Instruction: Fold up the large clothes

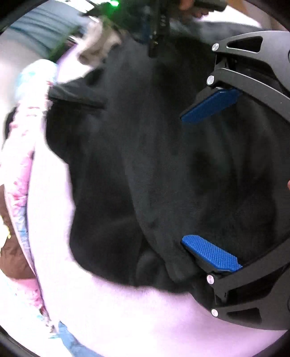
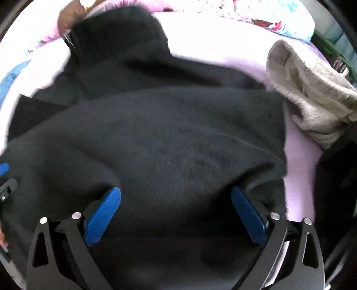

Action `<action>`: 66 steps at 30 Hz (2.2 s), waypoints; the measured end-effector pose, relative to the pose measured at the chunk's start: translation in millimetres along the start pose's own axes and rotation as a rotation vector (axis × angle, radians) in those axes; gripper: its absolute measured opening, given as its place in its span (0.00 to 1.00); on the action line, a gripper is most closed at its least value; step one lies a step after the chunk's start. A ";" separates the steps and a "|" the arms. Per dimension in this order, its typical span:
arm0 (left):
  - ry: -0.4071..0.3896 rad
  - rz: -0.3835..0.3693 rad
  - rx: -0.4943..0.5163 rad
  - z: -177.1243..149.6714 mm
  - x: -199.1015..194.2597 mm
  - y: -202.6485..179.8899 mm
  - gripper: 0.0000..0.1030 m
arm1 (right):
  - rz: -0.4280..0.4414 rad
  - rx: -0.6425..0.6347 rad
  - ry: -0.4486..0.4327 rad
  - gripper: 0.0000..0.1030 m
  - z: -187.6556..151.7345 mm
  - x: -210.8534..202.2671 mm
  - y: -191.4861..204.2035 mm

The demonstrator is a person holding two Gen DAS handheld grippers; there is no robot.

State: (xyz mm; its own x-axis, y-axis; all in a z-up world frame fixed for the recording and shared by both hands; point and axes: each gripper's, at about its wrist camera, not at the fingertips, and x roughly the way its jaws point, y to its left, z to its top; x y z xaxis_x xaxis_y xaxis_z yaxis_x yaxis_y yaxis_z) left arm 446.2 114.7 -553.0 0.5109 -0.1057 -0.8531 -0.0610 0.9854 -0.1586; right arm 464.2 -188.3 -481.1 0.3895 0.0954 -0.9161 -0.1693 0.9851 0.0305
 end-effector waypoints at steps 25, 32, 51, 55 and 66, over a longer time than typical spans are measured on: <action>0.337 0.123 -0.054 -210.1 -94.2 102.1 0.94 | -0.064 0.262 0.233 0.94 -273.4 -88.5 -94.2; 0.415 0.089 -0.087 -233.0 -83.5 85.0 0.94 | 0.015 0.265 0.329 0.94 -307.2 -81.5 -67.5; 0.509 -0.122 -0.097 -281.8 -88.1 45.9 0.77 | 0.124 0.224 0.447 0.26 -301.4 -69.2 -62.6; 0.512 -0.089 -0.104 -282.9 -102.2 74.3 0.46 | 0.147 0.217 0.461 0.23 -296.5 -67.2 -72.9; 0.569 -0.178 -0.050 -253.4 -123.8 92.3 0.08 | 0.183 0.168 0.441 0.05 -275.1 -99.4 -96.7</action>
State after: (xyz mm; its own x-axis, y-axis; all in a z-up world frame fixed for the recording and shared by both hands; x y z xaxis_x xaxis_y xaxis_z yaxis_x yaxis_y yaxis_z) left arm 160.0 185.0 -588.0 -0.0219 -0.3368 -0.9413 -0.0636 0.9401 -0.3349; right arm 192.8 -332.4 -503.0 -0.0584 0.2348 -0.9703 -0.0372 0.9708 0.2371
